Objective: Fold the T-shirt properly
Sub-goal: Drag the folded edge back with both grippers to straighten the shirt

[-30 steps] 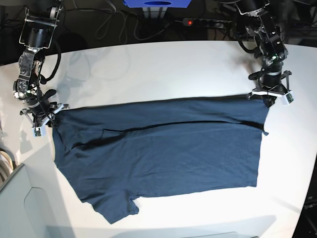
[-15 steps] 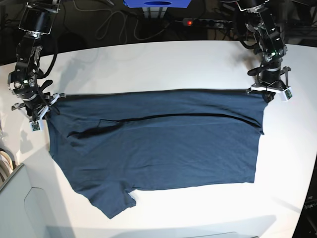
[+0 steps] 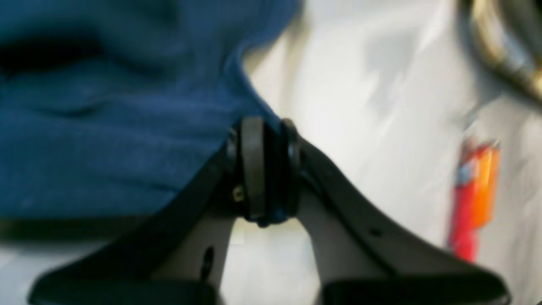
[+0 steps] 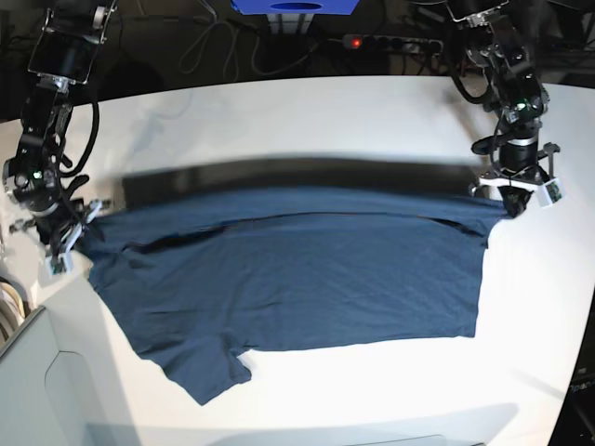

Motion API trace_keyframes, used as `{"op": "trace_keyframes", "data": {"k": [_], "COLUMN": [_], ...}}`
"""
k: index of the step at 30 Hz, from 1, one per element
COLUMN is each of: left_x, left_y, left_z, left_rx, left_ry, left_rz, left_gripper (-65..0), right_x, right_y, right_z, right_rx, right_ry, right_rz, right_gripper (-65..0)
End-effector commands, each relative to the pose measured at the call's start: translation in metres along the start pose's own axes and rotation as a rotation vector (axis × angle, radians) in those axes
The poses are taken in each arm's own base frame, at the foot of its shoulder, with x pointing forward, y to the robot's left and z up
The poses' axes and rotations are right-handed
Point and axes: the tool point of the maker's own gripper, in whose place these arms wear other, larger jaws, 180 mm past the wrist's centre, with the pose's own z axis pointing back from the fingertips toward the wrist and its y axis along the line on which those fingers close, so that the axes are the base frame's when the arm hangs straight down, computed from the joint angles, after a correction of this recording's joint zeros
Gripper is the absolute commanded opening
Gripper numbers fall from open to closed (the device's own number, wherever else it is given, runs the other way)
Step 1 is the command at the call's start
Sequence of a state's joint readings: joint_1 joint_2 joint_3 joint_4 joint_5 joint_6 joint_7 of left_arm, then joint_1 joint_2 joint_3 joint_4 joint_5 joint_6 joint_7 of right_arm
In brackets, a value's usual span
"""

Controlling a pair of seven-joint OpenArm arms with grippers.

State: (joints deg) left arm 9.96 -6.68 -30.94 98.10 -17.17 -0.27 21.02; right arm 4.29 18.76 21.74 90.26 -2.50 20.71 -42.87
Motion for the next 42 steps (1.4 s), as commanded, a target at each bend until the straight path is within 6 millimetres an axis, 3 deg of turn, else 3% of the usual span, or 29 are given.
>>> {"op": "trace_keyframes", "data": {"k": [1,5,9,13,15,19,22,24,30,36,42], "left_x": [0.022,0.017,-0.004,-0.007,-0.004,0.030,0.035,0.026,-0.027,-0.061,-0.082], "left_y": [0.002,0.003,0.007,0.008,0.008,0.000,-0.003,-0.001,0.015,0.031,0.043], "left_z": [0.001,0.001,0.005,0.006,0.006,0.008,0.010,0.011,0.022,0.042,0.066], "left_rx": [0.003,0.006,0.013,0.014,0.013,-0.003,-0.008,-0.001,0.024,0.052,0.067], "left_ry": [-0.071,-0.057,-0.007,0.000,-0.006,-0.094,-0.108,-0.084,0.050,0.144,0.214], "left_rz": [-0.010,-0.004,-0.006,-0.007,-0.011,-0.020,-0.019,-0.020,-0.025,-0.046,-0.080], "left_gripper": [-65.0,-65.0,-65.0,-65.0,-65.0,-65.0,-65.0,-65.0,-65.0,-65.0,-65.0], "right_x": [0.020,0.014,-0.006,-0.011,-0.005,0.014,0.014,-0.001,-0.059,-0.086,-0.112], "right_y": [-0.016,-0.014,-0.005,0.007,0.006,-0.004,-0.006,-0.005,0.012,0.018,0.024], "right_z": [0.011,0.025,0.025,0.024,0.026,0.042,0.050,0.049,0.047,0.053,0.062], "right_rx": [-0.040,-0.061,-0.044,-0.015,-0.022,-0.064,-0.083,-0.080,-0.035,-0.019,-0.005], "right_ry": [-0.068,-0.086,-0.047,-0.029,-0.050,-0.117,-0.142,-0.105,0.031,0.097,0.162], "right_rz": [0.012,-0.026,-0.022,0.000,0.004,0.003,-0.069,-0.074,-0.078,-0.065,-0.051], "right_gripper": [-64.9,-64.9,-64.9,-64.9,-64.9,-64.9,-64.9,-64.9,-64.9,-64.9,-64.9]}}
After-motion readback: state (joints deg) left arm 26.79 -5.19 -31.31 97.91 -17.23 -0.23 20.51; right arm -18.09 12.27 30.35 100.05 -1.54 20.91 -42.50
